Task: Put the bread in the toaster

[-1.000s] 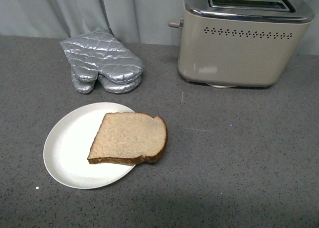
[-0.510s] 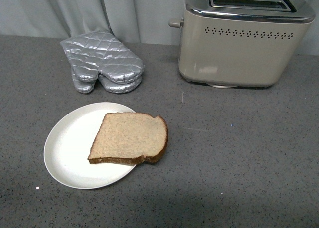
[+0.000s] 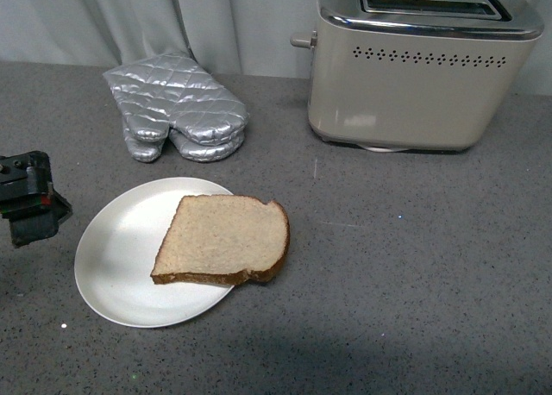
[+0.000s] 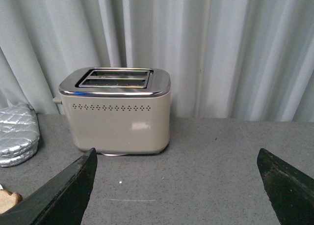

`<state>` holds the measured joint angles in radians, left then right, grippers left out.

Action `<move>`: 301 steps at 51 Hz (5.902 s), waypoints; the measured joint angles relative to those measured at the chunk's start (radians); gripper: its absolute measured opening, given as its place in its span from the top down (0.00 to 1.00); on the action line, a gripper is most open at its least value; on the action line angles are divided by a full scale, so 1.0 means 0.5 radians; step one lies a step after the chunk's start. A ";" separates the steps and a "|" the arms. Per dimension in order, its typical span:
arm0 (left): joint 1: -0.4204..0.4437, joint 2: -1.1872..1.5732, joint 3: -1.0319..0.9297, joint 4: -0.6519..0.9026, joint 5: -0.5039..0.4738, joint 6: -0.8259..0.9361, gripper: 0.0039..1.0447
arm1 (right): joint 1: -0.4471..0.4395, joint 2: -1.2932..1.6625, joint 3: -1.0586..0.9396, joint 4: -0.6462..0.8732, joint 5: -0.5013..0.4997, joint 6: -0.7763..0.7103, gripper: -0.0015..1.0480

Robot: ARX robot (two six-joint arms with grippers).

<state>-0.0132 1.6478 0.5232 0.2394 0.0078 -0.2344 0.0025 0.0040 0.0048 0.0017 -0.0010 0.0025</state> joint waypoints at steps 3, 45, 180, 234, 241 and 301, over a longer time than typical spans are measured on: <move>-0.002 0.103 0.069 -0.027 0.001 0.005 0.06 | 0.000 0.000 0.000 0.000 0.000 0.000 0.09; -0.087 0.706 0.415 -0.100 0.007 0.015 0.93 | 0.000 0.000 0.000 0.000 0.000 0.000 0.09; -0.841 -1.382 -0.723 0.340 -1.101 -0.470 0.06 | 0.000 0.000 0.000 0.000 -0.001 0.000 0.09; 0.021 -3.158 -1.010 -0.404 -0.014 0.447 0.97 | 0.000 0.000 0.000 -0.002 -0.001 -0.001 0.09; 0.021 -3.283 -1.010 -0.471 -0.015 0.452 0.97 | 0.000 0.000 0.000 -0.002 0.000 -0.001 0.09; 0.021 -3.288 -1.010 -0.475 -0.015 0.455 0.06 | -0.522 2.416 0.675 0.338 -0.559 -0.053 0.09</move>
<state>-0.0025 0.0040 0.0181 0.0021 0.0002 -0.0067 -0.2584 1.2118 0.3424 0.1707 -0.2806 -0.0238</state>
